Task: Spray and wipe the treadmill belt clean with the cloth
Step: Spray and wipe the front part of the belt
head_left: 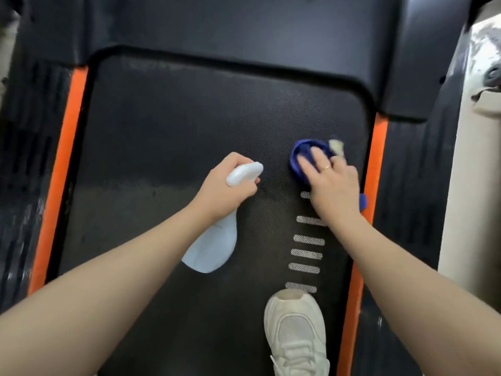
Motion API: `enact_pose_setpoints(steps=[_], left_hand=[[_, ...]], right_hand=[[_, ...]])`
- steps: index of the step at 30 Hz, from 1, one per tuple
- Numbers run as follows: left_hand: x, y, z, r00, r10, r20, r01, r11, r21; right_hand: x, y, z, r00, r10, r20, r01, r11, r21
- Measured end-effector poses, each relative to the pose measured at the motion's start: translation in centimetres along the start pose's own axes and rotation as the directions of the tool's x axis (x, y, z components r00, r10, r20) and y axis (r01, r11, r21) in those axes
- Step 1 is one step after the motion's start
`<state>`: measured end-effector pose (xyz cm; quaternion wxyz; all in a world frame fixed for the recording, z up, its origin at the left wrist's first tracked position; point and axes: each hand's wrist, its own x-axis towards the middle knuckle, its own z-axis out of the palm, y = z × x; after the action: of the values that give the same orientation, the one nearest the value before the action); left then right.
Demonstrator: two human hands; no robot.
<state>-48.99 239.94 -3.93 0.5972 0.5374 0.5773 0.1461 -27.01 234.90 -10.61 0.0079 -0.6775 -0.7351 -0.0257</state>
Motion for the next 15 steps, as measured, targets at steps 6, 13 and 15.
enact_pose_setpoints(steps=[6, 13, 15], left_hand=[[0.6, 0.6, 1.8, 1.000, -0.009, 0.026, 0.008, 0.998, 0.060], [0.2, 1.2, 3.2, 0.998, 0.025, 0.058, -0.030, 0.996, 0.083], [-0.1, 1.1, 2.4, 0.999, 0.045, 0.029, -0.046, 0.998, 0.047]], right_hand=[[-5.7, -1.1, 0.0, 0.987, 0.156, -0.032, -0.155, 0.987, 0.029], [0.4, 1.3, 0.1, 0.930, 0.367, 0.033, -0.368, 0.920, 0.136], [0.3, -0.2, 0.0, 0.916, 0.401, 0.026, -0.399, 0.899, 0.178]])
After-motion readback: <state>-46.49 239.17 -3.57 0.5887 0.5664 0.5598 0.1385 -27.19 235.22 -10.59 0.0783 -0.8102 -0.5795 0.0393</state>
